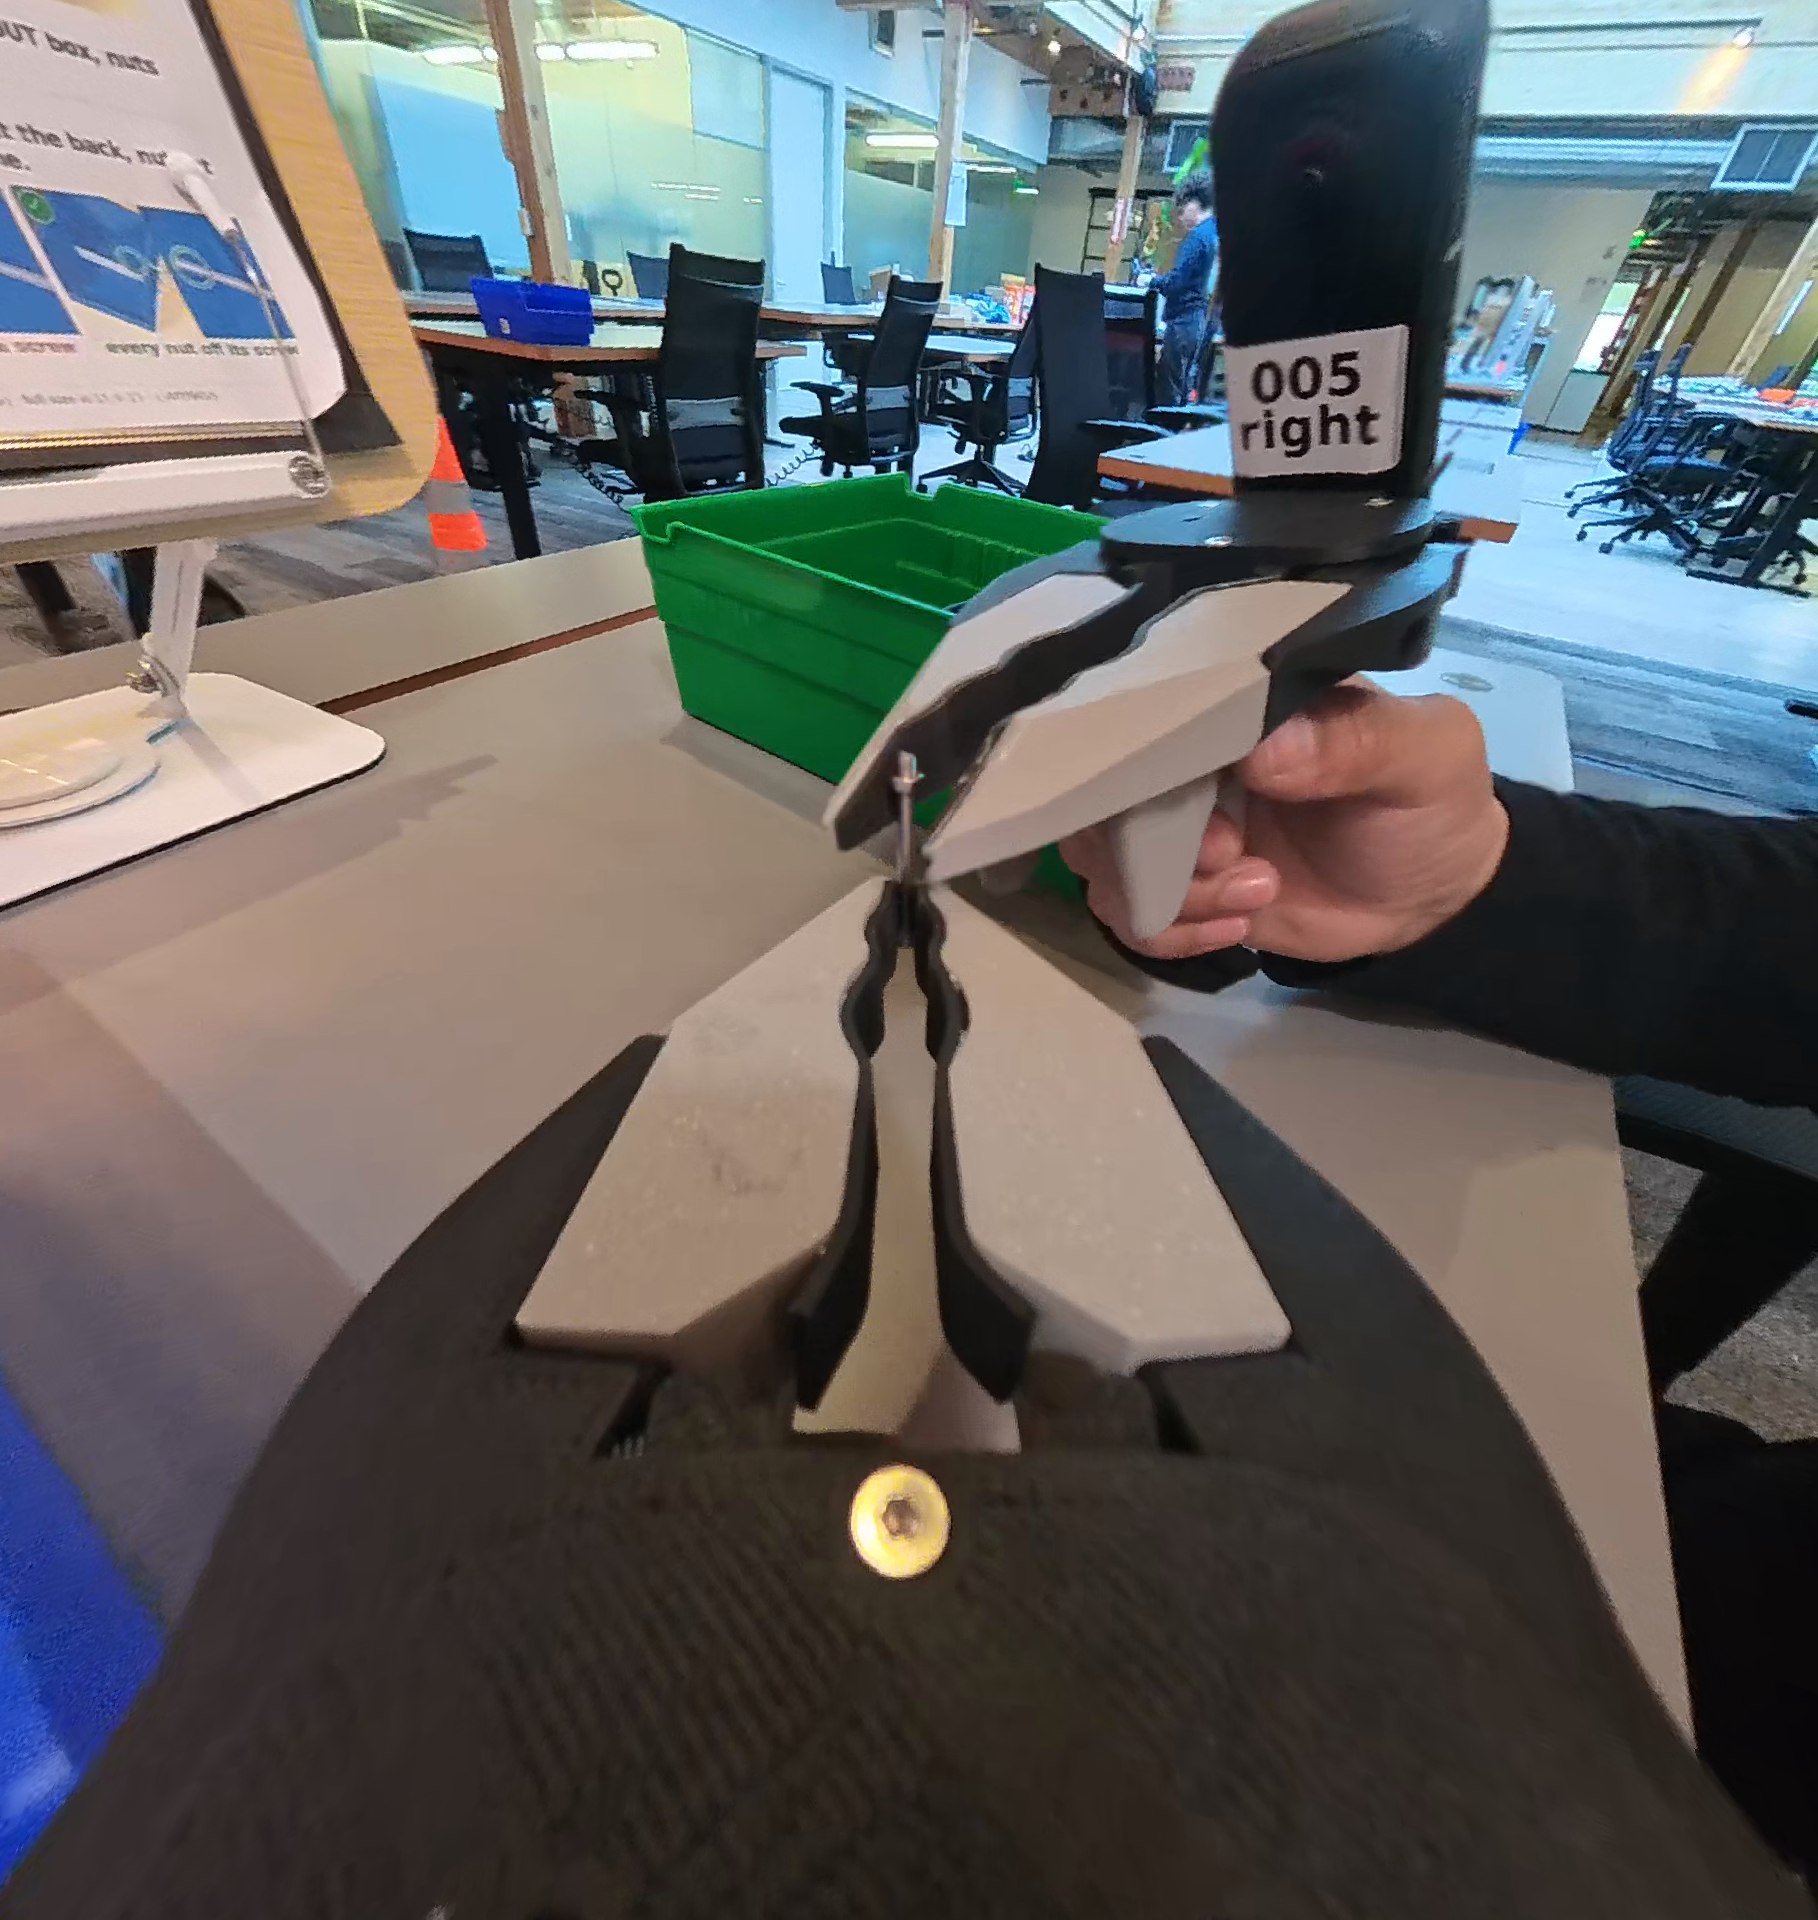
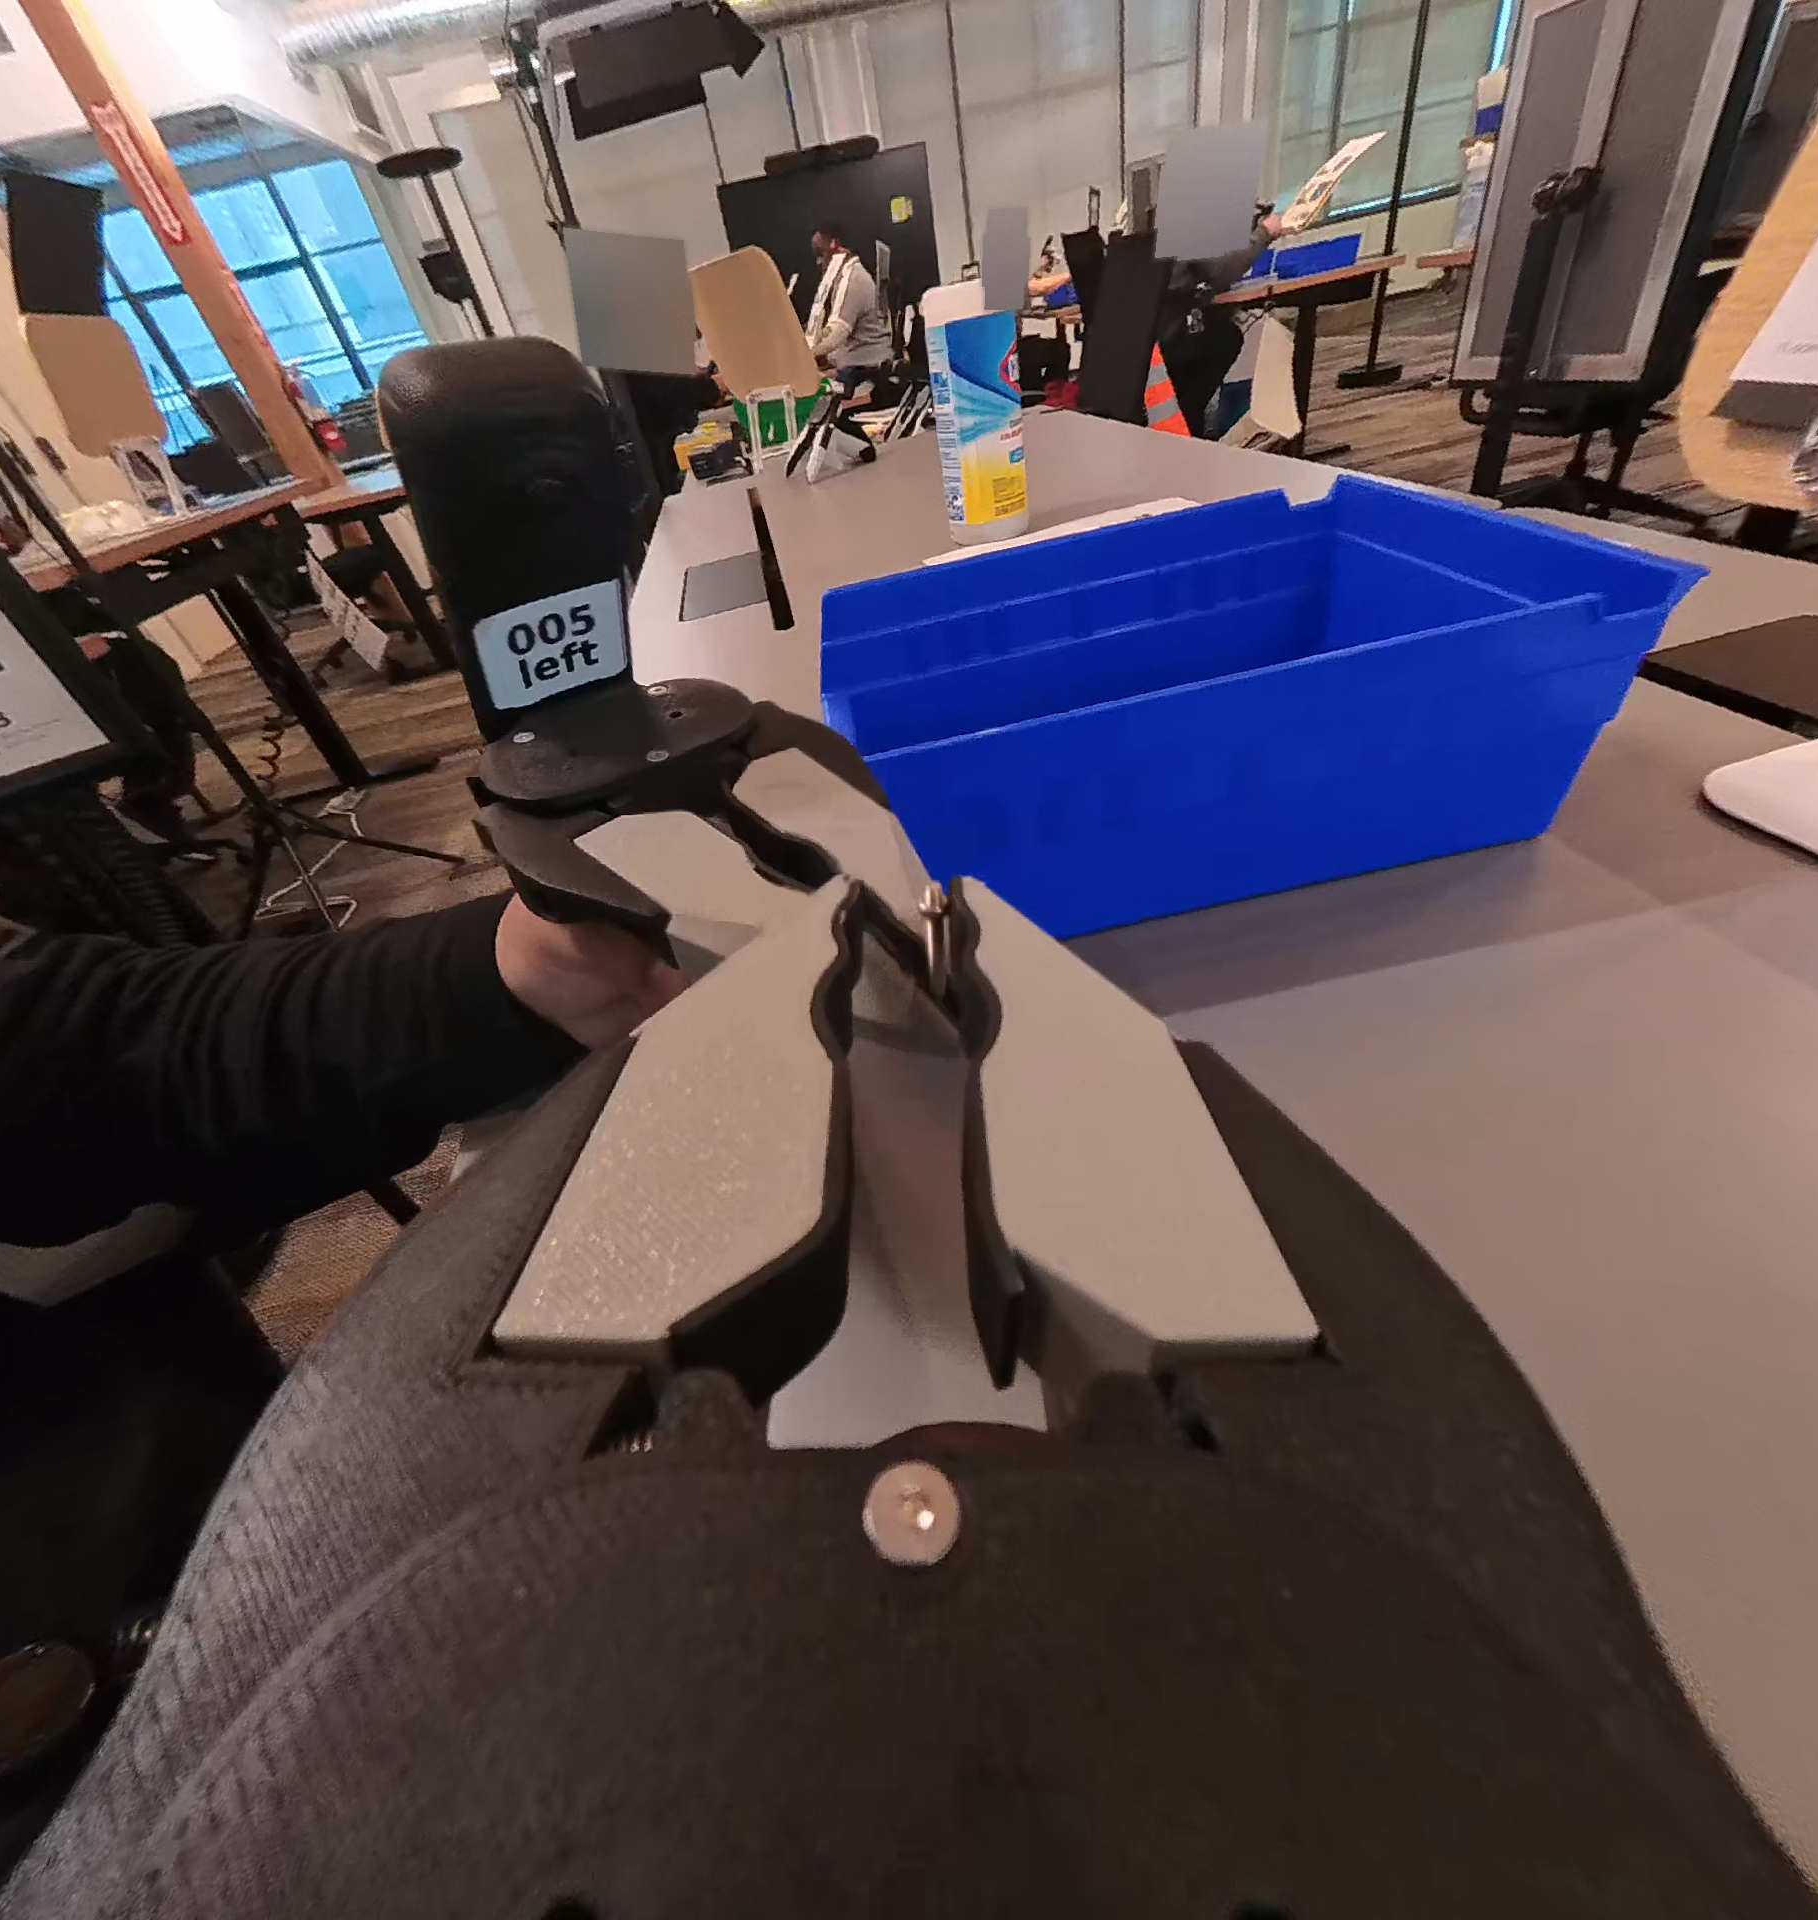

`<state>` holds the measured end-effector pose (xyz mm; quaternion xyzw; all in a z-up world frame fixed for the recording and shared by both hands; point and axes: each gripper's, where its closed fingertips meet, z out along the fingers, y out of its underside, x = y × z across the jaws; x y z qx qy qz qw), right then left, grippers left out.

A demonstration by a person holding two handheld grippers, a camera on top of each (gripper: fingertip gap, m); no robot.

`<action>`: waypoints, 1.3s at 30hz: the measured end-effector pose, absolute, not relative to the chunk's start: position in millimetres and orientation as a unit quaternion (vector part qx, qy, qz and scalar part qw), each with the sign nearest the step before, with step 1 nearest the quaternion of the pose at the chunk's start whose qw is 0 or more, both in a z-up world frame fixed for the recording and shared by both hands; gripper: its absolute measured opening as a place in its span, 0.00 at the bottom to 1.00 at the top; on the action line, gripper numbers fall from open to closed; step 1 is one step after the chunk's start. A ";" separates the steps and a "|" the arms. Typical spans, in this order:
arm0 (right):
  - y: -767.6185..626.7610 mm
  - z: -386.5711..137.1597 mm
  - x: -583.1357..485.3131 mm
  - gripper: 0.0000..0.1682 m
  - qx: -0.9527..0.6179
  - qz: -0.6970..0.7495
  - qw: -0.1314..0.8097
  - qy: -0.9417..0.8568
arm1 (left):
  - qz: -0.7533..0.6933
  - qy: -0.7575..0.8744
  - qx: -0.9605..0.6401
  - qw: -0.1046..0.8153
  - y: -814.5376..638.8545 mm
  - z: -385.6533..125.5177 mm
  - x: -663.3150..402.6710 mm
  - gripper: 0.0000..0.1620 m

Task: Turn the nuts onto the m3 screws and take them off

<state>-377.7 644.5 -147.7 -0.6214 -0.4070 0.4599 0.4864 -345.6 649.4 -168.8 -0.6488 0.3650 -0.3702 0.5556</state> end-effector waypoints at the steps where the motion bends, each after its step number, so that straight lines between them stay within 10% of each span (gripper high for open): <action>1: 643.7 -148.5 -379.8 0.09 -0.621 0.460 0.486 -0.409 | -0.369 0.369 -0.648 0.554 647.9 -169.7 -343.6 0.00; 39: 648.8 -139.1 -368.0 0.06 -0.617 0.460 0.502 -0.394 | -0.362 0.356 -0.654 0.562 653.3 -168.9 -349.0 0.00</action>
